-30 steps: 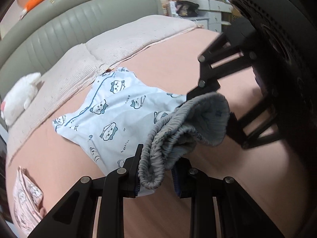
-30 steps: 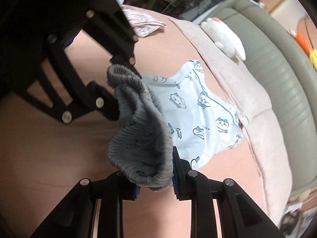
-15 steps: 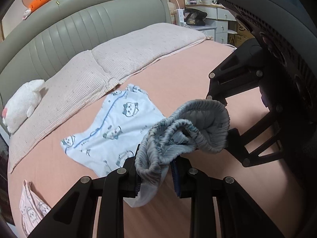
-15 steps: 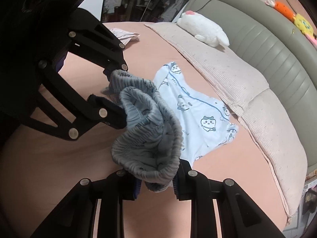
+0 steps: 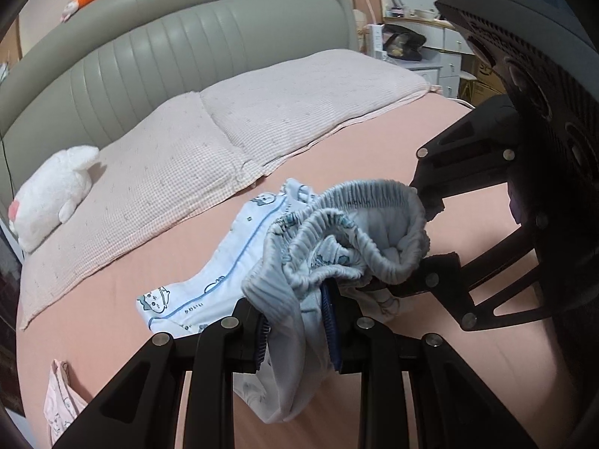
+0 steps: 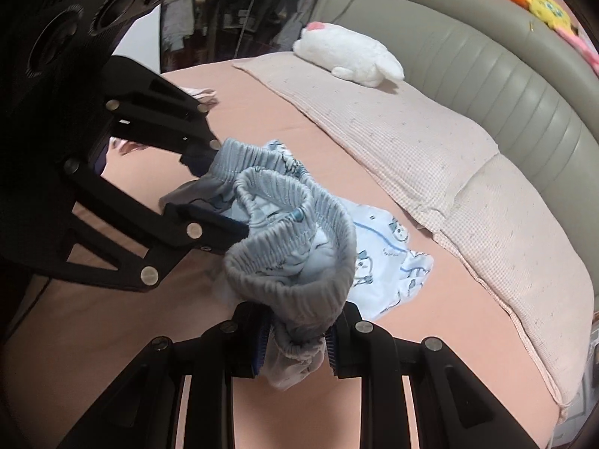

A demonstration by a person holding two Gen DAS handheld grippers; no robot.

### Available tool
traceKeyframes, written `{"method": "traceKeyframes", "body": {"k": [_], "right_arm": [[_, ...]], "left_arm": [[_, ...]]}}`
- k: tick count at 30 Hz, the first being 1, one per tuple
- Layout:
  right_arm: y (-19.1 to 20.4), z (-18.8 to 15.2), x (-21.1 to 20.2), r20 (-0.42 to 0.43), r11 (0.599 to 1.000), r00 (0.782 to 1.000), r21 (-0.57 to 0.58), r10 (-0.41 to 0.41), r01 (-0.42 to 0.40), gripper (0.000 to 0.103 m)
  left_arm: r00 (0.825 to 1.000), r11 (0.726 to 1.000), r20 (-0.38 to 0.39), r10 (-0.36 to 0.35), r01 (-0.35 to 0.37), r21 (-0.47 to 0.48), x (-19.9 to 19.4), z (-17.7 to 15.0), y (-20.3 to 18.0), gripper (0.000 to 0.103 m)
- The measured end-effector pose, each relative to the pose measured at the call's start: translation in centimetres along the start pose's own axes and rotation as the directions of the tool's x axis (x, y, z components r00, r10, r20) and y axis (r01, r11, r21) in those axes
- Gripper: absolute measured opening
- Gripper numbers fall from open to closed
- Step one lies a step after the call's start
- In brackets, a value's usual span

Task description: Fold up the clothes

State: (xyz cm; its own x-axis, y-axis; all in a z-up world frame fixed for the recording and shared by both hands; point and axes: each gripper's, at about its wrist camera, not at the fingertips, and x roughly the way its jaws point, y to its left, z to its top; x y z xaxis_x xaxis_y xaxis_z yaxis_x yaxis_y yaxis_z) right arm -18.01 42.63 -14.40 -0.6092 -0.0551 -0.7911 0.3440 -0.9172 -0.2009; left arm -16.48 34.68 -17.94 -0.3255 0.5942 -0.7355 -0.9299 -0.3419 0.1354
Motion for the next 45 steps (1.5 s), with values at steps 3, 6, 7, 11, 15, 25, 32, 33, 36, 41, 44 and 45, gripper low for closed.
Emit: {"method": "traceKeyframes", "body": {"k": [3,6,7,11,15,25,32,33,36,41,44,45], "right_arm": [[-1.2,1.1,1.6,-0.013,1.0,1.0,0.022,0.011,-0.011,0.023],[-2.5,2.2,3.5,-0.034,0.999,0.999,0.034,0.02,-0.019,0.023],[-3.4,1.4,3.8,-0.043,0.999,0.999,0.037,0.025,-0.024,0.023],[-4.3,2.5,5.2,-0.057,0.997,0.997,0.059,0.049,-0.045,0.023],[-3.9,2.6,6.1,-0.057,0.994,0.996,0.095,0.063,-0.057,0.023],[-4.2,1.6,9.0,-0.076,0.98,0.996,0.2,0.037,-0.021,0.023],[-5.0,-0.9,9.1,-0.09,0.962,0.995,0.272,0.03,-0.004,0.027],[-5.4,-0.3,9.6,-0.09,0.958,0.995,0.286,0.033,-0.006,0.027],[-6.3,-1.0,9.7,-0.067,0.935,0.997,0.353,0.048,-0.021,0.034],[-7.9,-2.8,9.0,-0.048,0.894,0.996,0.445,0.076,-0.047,0.039],[-7.8,-2.8,9.0,-0.061,0.901,0.997,0.433,0.054,-0.023,0.043],[-7.9,-2.9,8.7,-0.065,0.904,0.997,0.427,0.046,-0.014,0.045]], "left_arm": [[1.0,1.0,-0.021,0.0,-0.001,-0.016,1.5,0.3,1.1,0.023],[0.999,0.999,-0.043,-0.013,0.01,-0.05,3.1,0.4,2.3,0.023],[0.999,0.998,-0.049,-0.017,0.014,-0.063,3.6,0.4,2.7,0.023],[0.997,0.994,-0.066,-0.028,0.02,-0.108,5.3,0.4,4.3,0.023],[0.997,0.989,-0.076,-0.027,0.016,-0.15,6.7,0.5,5.9,0.023],[0.988,0.973,-0.149,-0.024,-0.011,-0.229,9.6,0.3,8.7,0.023],[0.978,0.943,-0.209,-0.015,-0.055,-0.328,11.1,-0.7,10.6,0.04],[0.978,0.938,-0.211,-0.012,-0.061,-0.34,11.1,-0.9,10.9,0.048],[0.979,0.929,-0.204,-0.014,-0.062,-0.364,11.0,-1.3,11.6,0.051],[0.978,0.927,-0.207,-0.017,-0.062,-0.371,10.8,-1.7,12.2,0.053],[0.978,0.923,-0.209,-0.015,-0.067,-0.379,10.9,-2.0,12.5,0.054],[0.979,0.922,-0.204,-0.009,-0.071,-0.382,10.7,-2.0,12.5,0.054]]}}
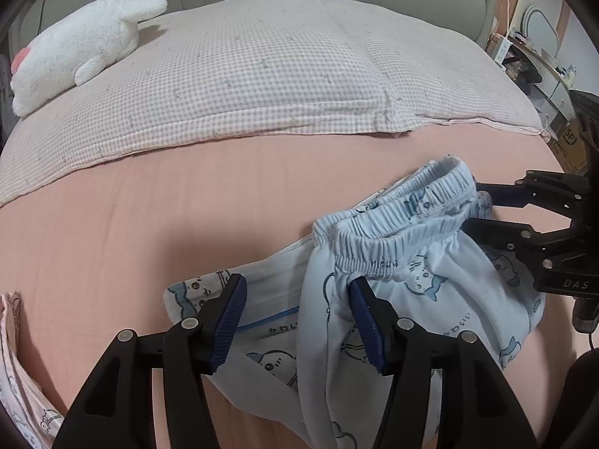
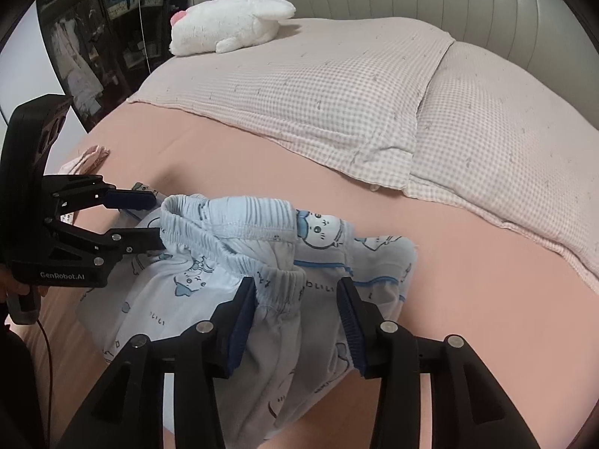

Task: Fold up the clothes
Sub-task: 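Lay the folded pants down and open both grippers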

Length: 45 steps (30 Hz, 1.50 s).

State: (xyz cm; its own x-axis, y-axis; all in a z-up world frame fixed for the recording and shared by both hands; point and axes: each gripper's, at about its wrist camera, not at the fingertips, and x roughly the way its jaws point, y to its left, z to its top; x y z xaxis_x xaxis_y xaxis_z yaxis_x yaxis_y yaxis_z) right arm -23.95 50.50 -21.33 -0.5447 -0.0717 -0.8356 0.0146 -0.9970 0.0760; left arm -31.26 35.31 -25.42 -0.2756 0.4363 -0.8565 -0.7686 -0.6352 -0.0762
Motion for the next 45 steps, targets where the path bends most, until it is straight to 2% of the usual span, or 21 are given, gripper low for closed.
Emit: {"method": "traceKeyframes", "body": {"k": [7,10,13,16,20,23,27,30,35,38,42,45], "right_arm": [[-1.0,0.5,-1.9,0.017,0.999,0.999,0.03,-0.041,0.04,0.048],[-1.3,1.0,-2.7,0.006,0.995,0.998,0.082,-0.064,0.063,0.048],[-1.1,0.7,-5.1,0.046,0.992,0.995,0.095,-0.087,0.082,0.048],[-0.8,0.8,-7.7,0.121,0.989,0.987,0.116,-0.104,0.09,0.048],[0.5,1.4,-9.3,0.174,0.993,0.981,0.093,-0.086,0.071,0.048],[2.1,1.3,-9.4,0.194,0.998,0.981,0.054,-0.025,0.015,0.048],[3.7,1.8,-7.5,0.17,0.999,0.985,0.021,0.032,-0.036,0.048],[4.4,1.7,-5.8,0.143,1.0,0.989,-0.011,-0.024,0.026,0.045],[3.8,1.1,-2.8,0.103,0.994,0.989,-0.013,-0.111,0.113,0.045],[2.1,1.0,-1.3,0.064,0.992,0.99,0.039,-0.123,0.121,0.045],[0.1,0.0,-0.5,0.029,0.988,0.991,0.082,-0.133,0.13,0.046],[-0.9,-1.0,-0.8,0.014,0.984,0.988,0.091,-0.154,0.152,0.055]], "left_arm": [[0.997,0.998,0.047,0.058,-0.058,-0.006,-1.9,0.6,-0.2,0.056],[0.991,0.991,0.037,0.132,-0.133,0.026,-2.7,0.9,-0.5,0.056],[0.995,0.994,0.013,0.103,-0.104,0.017,-3.8,0.8,-0.4,0.056],[0.993,0.996,0.075,0.088,-0.088,-0.004,-5.9,0.4,-0.6,0.056],[0.986,0.999,0.17,-0.006,0.014,-0.048,-8.2,0.2,-1.5,0.056],[0.979,0.999,0.201,-0.022,0.031,-0.04,-8.5,0.3,-3.0,0.056],[0.984,1.0,0.177,-0.013,0.014,-0.004,-6.8,0.4,-4.8,0.055],[0.987,0.999,0.153,0.052,-0.054,0.005,-4.9,0.2,-5.0,0.056],[0.988,0.994,0.107,0.109,-0.107,-0.025,-2.3,-0.2,-3.7,0.056],[0.987,0.99,0.087,0.138,-0.135,-0.04,-1.3,-0.5,-2.5,0.056],[0.989,0.99,0.069,0.127,-0.122,-0.07,-1.1,-1.0,-1.0,0.057],[0.988,0.99,0.086,0.132,-0.127,-0.061,-2.3,-1.4,-1.1,0.057]]}}
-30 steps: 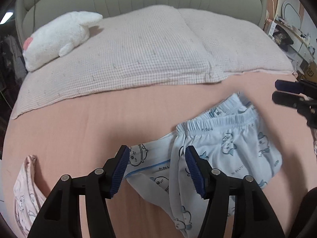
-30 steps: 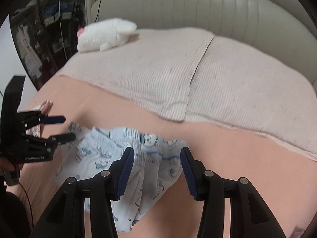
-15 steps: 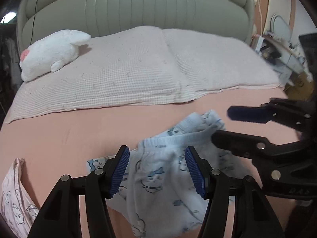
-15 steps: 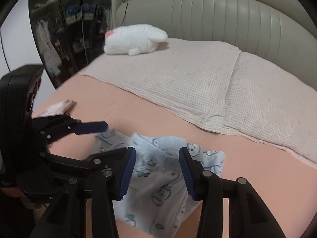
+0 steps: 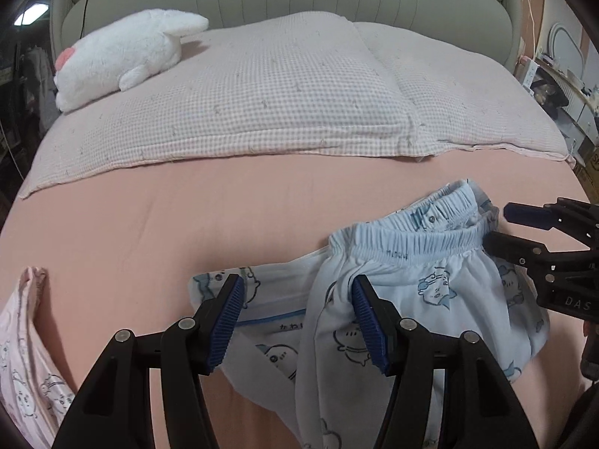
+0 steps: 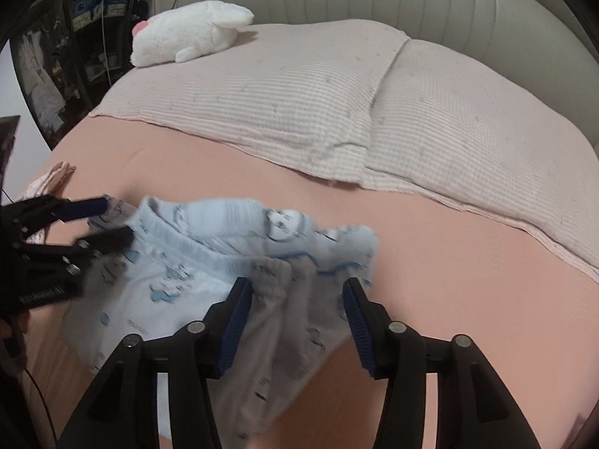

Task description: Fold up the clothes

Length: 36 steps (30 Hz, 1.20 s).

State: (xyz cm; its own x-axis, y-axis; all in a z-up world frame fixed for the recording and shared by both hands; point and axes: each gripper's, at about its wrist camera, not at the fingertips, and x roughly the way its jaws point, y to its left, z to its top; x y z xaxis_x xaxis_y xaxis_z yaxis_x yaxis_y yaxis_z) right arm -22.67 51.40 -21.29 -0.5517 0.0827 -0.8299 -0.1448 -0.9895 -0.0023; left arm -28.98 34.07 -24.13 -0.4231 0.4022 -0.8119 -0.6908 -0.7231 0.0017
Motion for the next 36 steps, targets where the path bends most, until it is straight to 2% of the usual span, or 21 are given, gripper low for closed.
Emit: {"method": "traceKeyframes", "body": {"k": [3,6,7,8,9,10,12,14,17,18,20,22,29,31,33,36], "right_arm": [[-1.0,-0.9,-1.3,0.002,0.999,1.0,0.046,-0.005,0.005,0.058],[-1.9,-1.6,-2.8,0.018,0.995,1.0,0.101,0.004,-0.005,0.058],[-2.2,-1.8,-3.4,0.024,0.992,1.0,0.126,0.018,-0.021,0.059],[-2.4,-2.1,-4.0,0.03,0.988,0.999,0.15,0.034,-0.038,0.062],[-2.7,-2.3,-4.4,0.032,0.982,0.998,0.178,0.06,-0.065,0.071],[-2.9,-2.6,-5.0,0.043,0.971,0.995,0.216,0.093,-0.1,0.077],[-3.4,-3.2,-5.9,0.068,0.941,0.985,0.293,0.159,-0.172,0.077],[-3.6,-3.8,-6.0,0.085,0.894,0.965,0.363,0.248,-0.262,0.078],[-3.5,-4.8,-5.1,0.066,0.84,0.945,0.442,0.32,-0.315,0.079],[-3.4,-5.1,-4.7,0.057,0.828,0.942,0.462,0.33,-0.318,0.079],[-3.3,-5.8,-3.9,0.037,0.81,0.938,0.494,0.344,-0.316,0.079],[-3.3,-6.4,-3.3,0.025,0.801,0.935,0.509,0.353,-0.316,0.079],[-3.4,-7.2,-1.0,0.013,0.754,0.914,0.56,0.406,-0.343,0.079],[-3.1,-7.1,-0.2,0.005,0.757,0.91,0.553,0.414,-0.348,0.079],[-2.8,-6.8,0.5,-0.006,0.768,0.913,0.543,0.409,-0.341,0.081],[-2.5,-6.0,1.1,0.014,0.764,0.908,0.535,0.418,-0.36,0.088]], "left_arm": [[1.0,1.0,0.026,0.014,-0.015,0.021,-1.6,-0.1,-0.2,0.06],[0.998,1.0,0.059,0.015,-0.015,0.007,-3.3,-0.2,0.2,0.077],[0.998,1.0,0.056,0.0,0.001,-0.018,-3.6,-0.3,0.6,0.08],[0.998,0.999,0.054,-0.014,0.016,-0.043,-3.9,-0.3,0.9,0.08],[0.998,0.997,0.052,-0.028,0.032,-0.068,-4.3,-0.4,1.2,0.08],[0.998,0.995,0.051,-0.043,0.047,-0.093,-4.6,-0.4,1.5,0.08],[0.995,0.981,0.044,-0.091,0.097,-0.167,-5.0,-0.9,2.3,0.081],[0.988,0.953,0.031,-0.153,0.156,-0.258,-4.9,-1.8,3.0,0.081],[0.979,0.916,0.005,-0.203,0.192,-0.352,-4.0,-3.4,3.4,0.081],[0.979,0.911,-0.007,-0.206,0.189,-0.367,-3.7,-4.0,3.4,0.081],[0.984,0.928,-0.038,-0.173,0.15,-0.341,-3.2,-4.7,3.0,0.081],[0.983,0.935,-0.052,-0.174,0.148,-0.321,-2.8,-5.3,2.7,0.081],[0.961,0.879,-0.051,-0.271,0.226,-0.419,-1.4,-5.9,3.3,0.081],[0.953,0.868,-0.052,-0.298,0.247,-0.432,-0.9,-5.8,3.0,0.081],[0.95,0.867,-0.061,-0.306,0.251,-0.431,-0.4,-5.5,2.5,0.081],[0.951,0.88,-0.065,-0.302,0.252,-0.404,0.1,-4.8,2.0,0.085]]}}
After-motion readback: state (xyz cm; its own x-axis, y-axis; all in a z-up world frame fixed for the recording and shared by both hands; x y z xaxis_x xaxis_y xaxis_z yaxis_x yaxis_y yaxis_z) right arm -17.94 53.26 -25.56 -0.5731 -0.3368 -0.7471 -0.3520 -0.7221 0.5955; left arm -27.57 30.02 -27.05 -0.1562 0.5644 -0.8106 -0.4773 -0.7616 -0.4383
